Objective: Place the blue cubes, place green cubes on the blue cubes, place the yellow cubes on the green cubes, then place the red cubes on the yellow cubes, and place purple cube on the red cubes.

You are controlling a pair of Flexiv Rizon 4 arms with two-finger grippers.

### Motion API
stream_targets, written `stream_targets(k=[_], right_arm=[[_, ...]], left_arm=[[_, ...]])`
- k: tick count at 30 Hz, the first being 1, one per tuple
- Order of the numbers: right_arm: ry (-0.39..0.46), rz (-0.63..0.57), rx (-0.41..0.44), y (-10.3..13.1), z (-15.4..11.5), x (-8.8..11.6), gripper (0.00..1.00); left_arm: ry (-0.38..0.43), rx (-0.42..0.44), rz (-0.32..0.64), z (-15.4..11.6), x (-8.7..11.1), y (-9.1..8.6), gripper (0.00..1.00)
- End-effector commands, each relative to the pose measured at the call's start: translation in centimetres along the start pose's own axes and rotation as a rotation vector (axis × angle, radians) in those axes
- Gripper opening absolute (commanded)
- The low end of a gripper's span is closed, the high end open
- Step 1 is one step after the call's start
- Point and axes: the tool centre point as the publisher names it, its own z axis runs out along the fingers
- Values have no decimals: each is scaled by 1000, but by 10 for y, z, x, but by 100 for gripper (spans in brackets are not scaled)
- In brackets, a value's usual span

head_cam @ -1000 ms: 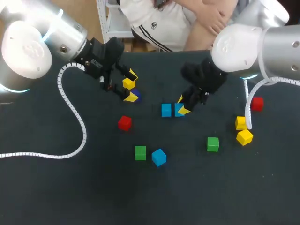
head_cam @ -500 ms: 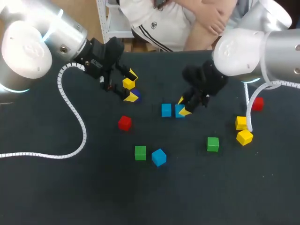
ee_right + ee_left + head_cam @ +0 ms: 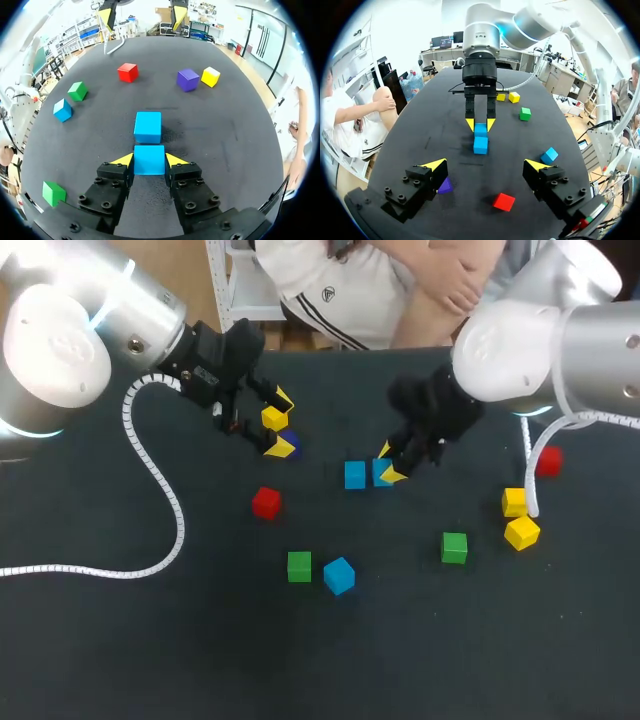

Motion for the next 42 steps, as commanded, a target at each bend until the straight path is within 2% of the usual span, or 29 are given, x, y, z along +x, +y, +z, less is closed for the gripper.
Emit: stream_targets(k=[1, 23, 33, 42], right_arm=[[-1, 3, -6, -2, 3, 2, 0], [-21, 8, -7, 4, -6, 3, 0], [-19, 2, -24, 9, 1, 2, 0], [-15, 2, -19, 3, 0, 2, 0]], left_arm=[[-1, 0, 1, 0, 0, 0, 100], [-1, 0, 1, 0, 0, 0, 100], [-1, 0, 1, 0, 0, 0, 100], [-1, 0, 1, 0, 0, 0, 100]])
